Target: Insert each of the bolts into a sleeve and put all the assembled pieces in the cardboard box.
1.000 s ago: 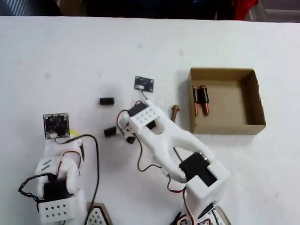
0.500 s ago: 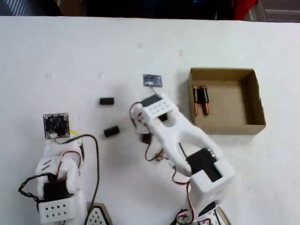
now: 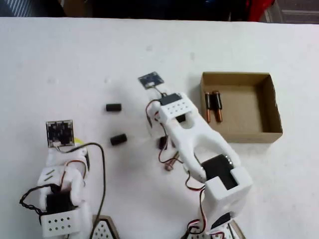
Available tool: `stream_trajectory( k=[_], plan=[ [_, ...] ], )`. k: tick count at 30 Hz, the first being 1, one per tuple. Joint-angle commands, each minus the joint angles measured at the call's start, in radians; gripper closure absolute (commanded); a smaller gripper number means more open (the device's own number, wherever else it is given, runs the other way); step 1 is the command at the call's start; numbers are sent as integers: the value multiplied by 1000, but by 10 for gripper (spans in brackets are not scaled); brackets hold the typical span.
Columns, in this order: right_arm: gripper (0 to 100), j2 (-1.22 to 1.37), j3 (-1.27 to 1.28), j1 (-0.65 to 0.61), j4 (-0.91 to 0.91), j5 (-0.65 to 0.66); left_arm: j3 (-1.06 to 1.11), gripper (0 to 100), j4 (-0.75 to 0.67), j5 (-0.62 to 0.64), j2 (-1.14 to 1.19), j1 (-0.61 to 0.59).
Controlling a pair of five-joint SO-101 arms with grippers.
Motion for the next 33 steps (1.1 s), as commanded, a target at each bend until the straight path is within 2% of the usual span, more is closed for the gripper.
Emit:
stream_trajectory(
  k=[1, 5, 8, 11, 15, 22, 24, 33],
  plan=[
    [897, -4, -41, 7, 7, 103, -2, 977, -20, -9, -8, -8],
    [897, -5, -43, -1, 33, 133, -2, 977, -20, -9, -8, -8],
    [897, -4, -43, -1, 36, 282, -2, 977, -20, -9, -8, -8],
    [897, -4, -43, -12, 36, 351, -2, 977, -21, -9, -8, -8],
    [896, -5, -48, -38, 35, 396, -2, 977, -21, -9, -8, -8],
    [896, -13, -66, -48, 77, 397, -2, 977, -21, -9, -8, -8],
    [896, -13, -103, -48, 131, 370, -2, 977, -21, -9, -8, -8],
    [896, -12, -358, -48, 384, 46, -2, 977, -21, -9, -8, -8]
  ],
)
